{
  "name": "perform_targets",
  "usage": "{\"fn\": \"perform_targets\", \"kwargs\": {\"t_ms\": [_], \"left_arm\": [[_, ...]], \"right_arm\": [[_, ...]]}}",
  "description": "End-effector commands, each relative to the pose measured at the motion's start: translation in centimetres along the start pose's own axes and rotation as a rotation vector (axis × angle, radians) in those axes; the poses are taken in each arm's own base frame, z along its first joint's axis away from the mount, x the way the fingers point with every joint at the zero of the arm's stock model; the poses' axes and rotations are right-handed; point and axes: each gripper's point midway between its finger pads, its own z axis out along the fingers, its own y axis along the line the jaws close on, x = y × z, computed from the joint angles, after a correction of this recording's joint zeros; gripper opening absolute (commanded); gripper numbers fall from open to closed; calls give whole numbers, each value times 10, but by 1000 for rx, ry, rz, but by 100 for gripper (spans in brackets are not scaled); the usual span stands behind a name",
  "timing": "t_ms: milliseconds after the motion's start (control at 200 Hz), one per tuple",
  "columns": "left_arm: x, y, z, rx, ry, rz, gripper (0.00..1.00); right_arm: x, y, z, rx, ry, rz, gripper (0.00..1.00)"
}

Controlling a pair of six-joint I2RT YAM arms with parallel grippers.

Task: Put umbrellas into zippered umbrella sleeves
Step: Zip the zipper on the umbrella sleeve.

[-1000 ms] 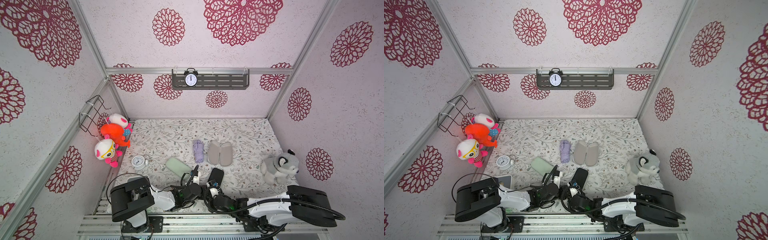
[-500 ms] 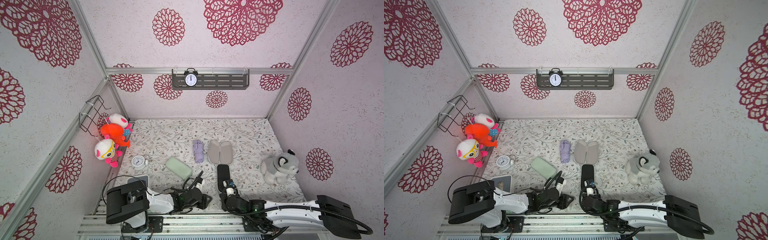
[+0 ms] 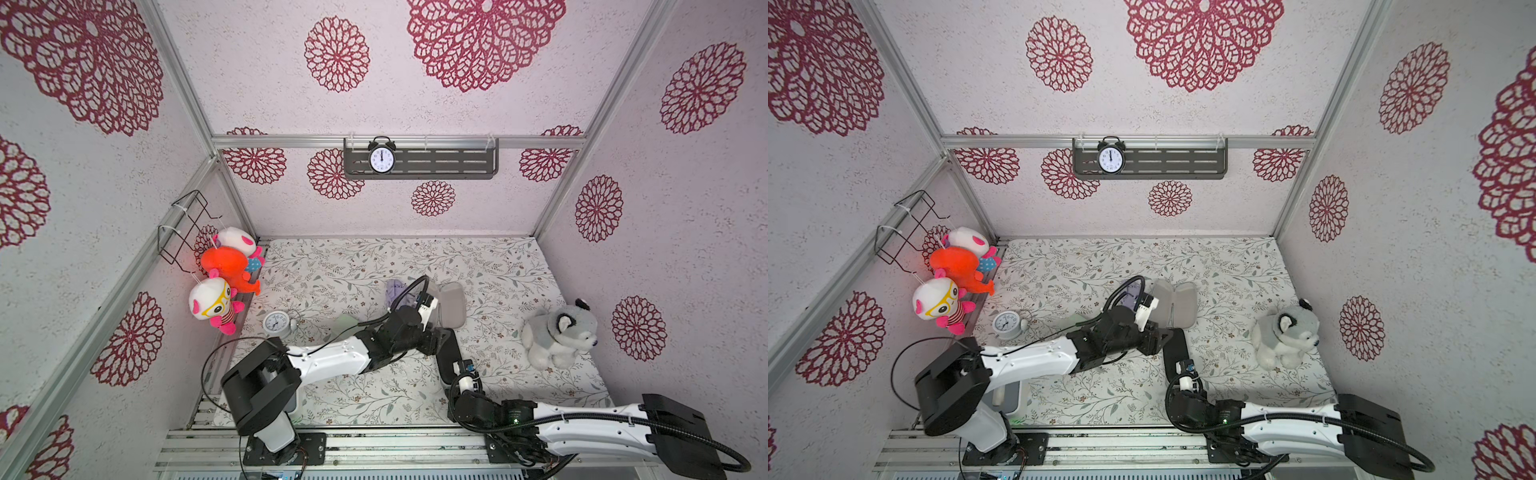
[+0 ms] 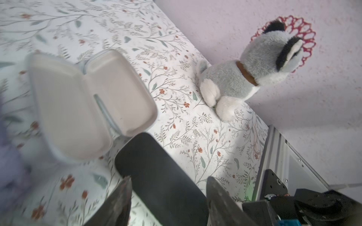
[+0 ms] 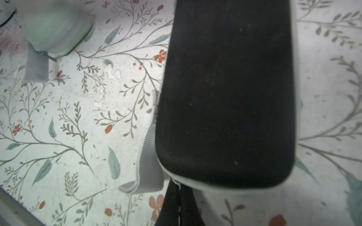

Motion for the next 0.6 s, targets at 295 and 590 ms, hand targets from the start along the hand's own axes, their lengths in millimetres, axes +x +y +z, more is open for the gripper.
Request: {"fn": "perform_targets", "kwargs": {"t_ms": [295,590], "left_arm": [[101,29,82,12,376,242,60],[153,26,65,-96,417,248,55]], "right_arm": [[-8,-37,-6,64,-57,83,0],[-9,-36,-2,104,-36,53,0]]}}
